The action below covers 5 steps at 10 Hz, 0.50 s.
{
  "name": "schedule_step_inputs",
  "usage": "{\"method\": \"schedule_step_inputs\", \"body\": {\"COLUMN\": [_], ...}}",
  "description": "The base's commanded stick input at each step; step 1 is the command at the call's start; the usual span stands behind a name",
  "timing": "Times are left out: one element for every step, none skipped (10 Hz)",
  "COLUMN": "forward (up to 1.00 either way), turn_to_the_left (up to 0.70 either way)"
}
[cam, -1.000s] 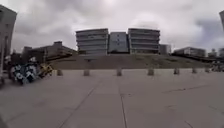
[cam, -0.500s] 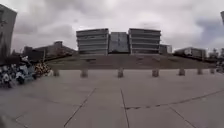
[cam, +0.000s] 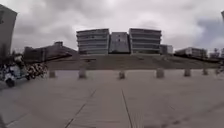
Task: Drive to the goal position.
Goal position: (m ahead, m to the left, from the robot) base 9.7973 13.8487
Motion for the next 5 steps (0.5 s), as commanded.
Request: {"method": "schedule_step_inputs", "body": {"forward": [1.0, 1.0, 1.0, 1.0, 1.0], "turn_to_the_left": [0.0, 0.0, 0.0, 0.0, 0.0]}}
